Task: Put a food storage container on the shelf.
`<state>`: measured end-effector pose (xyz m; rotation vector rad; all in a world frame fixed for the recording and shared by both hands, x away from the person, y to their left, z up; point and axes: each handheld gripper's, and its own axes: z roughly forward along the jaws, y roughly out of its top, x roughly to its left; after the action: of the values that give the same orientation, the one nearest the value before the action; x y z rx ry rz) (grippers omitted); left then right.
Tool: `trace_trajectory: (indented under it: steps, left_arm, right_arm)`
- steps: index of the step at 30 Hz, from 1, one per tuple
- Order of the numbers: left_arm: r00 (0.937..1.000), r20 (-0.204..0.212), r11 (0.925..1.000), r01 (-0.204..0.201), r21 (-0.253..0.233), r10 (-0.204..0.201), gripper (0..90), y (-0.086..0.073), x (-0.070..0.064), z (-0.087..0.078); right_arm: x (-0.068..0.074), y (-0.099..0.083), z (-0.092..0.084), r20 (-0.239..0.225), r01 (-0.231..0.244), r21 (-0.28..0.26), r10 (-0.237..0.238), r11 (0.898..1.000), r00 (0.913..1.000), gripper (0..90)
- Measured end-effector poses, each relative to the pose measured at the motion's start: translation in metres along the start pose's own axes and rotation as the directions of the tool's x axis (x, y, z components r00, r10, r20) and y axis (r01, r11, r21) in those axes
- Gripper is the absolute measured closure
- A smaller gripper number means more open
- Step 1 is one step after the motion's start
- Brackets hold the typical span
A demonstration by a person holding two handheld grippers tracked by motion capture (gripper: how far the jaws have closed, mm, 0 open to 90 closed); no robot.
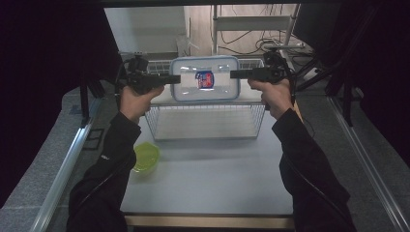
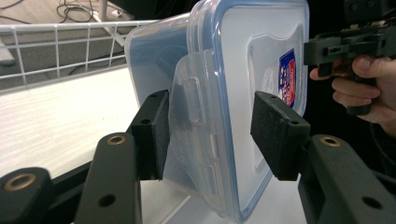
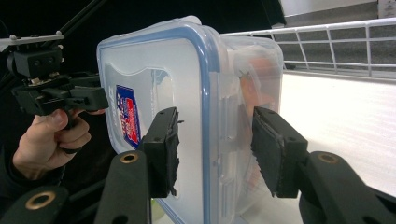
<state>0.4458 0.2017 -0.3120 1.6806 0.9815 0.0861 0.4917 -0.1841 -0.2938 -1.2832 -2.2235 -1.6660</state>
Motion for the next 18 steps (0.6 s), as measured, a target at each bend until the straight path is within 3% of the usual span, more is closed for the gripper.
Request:
trace_trajectory:
  steps: [2, 7, 13, 16, 18]
  left_arm:
    - [1.0000, 0.004, 1.0000, -0.001, -0.007, 0.001, 48.0, -0.001, 0.002, 0.001]
    - [0.9984, -0.007, 0.9978, -0.057, -0.035, 0.056, 45.0, -0.008, 0.001, 0.002]
    - [0.9932, -0.046, 0.9940, -0.108, -0.018, 0.107, 40.4, -0.009, -0.002, 0.005]
    - [0.9951, -0.049, 0.9961, -0.087, -0.019, 0.086, 36.3, -0.010, -0.001, 0.007]
    - [0.9978, -0.043, 0.9986, -0.051, -0.018, 0.050, 31.1, -0.012, 0.004, 0.009]
  right_arm:
    - [0.000, 0.000, 0.000, 0.005, 0.002, 0.000, -0.002, 1.000, 1.0000, 52.1]
    - [-0.001, -0.004, 0.002, 0.009, 0.030, -0.024, -0.029, 0.999, 0.9995, 50.5]
    - [-0.005, -0.006, 0.005, 0.023, 0.024, -0.022, -0.023, 0.999, 0.9995, 46.8]
    - [-0.005, -0.010, 0.010, 0.045, 0.031, -0.006, -0.031, 0.999, 0.9985, 45.8]
    - [-0.006, -0.012, 0.013, 0.045, 0.032, -0.005, -0.032, 0.999, 0.9985, 45.6]
